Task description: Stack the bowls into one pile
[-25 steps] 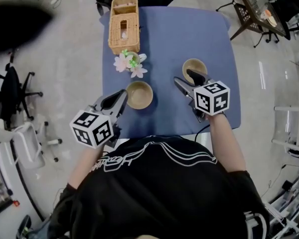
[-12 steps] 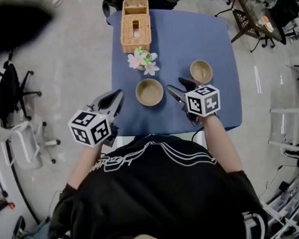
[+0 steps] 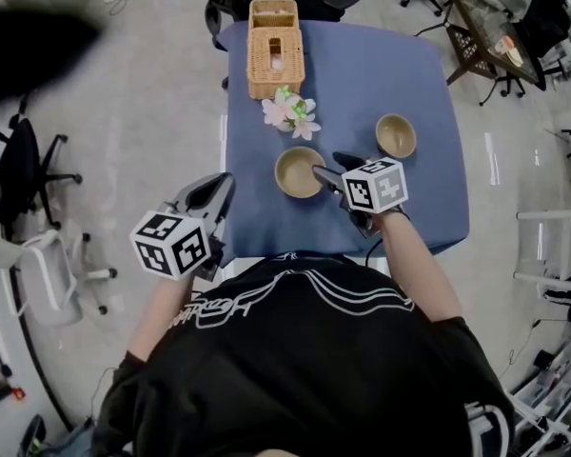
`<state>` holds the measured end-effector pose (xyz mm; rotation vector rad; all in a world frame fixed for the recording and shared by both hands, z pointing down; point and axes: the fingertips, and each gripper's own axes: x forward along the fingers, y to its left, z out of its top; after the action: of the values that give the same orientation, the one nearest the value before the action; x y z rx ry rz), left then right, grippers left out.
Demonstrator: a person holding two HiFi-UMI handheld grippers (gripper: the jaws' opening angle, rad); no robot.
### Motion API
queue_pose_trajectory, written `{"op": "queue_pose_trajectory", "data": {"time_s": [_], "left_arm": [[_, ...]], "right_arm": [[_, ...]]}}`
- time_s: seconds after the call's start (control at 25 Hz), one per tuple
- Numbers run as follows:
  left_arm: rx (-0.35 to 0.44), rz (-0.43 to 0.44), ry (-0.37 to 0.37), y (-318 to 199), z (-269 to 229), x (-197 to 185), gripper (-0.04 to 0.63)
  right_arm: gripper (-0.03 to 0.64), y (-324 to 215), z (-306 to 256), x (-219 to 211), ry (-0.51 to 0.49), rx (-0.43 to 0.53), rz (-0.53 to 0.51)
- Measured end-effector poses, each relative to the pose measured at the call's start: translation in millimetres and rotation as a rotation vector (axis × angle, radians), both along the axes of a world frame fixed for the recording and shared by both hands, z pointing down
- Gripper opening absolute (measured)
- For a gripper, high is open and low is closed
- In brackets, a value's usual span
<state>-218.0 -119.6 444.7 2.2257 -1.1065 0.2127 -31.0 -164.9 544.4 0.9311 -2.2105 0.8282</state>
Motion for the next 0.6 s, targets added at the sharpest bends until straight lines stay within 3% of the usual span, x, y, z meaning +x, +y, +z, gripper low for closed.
{"op": "queue_pose_trajectory", "data": {"time_s": [0.2,0.6], "left_arm": [[-0.010,-0.015,0.002,1.1,7.6,-12.0,0.028],[-0.042,-0.012,-0.007,3.6,22.1,-20.3,0.028]], "right_arm": [[0.260,4.7,20.7,-5.5,0.020,-0.046,-0.004],[0.178,3.6,43.3,-3.7,0.004,-0.107,0.073]]}}
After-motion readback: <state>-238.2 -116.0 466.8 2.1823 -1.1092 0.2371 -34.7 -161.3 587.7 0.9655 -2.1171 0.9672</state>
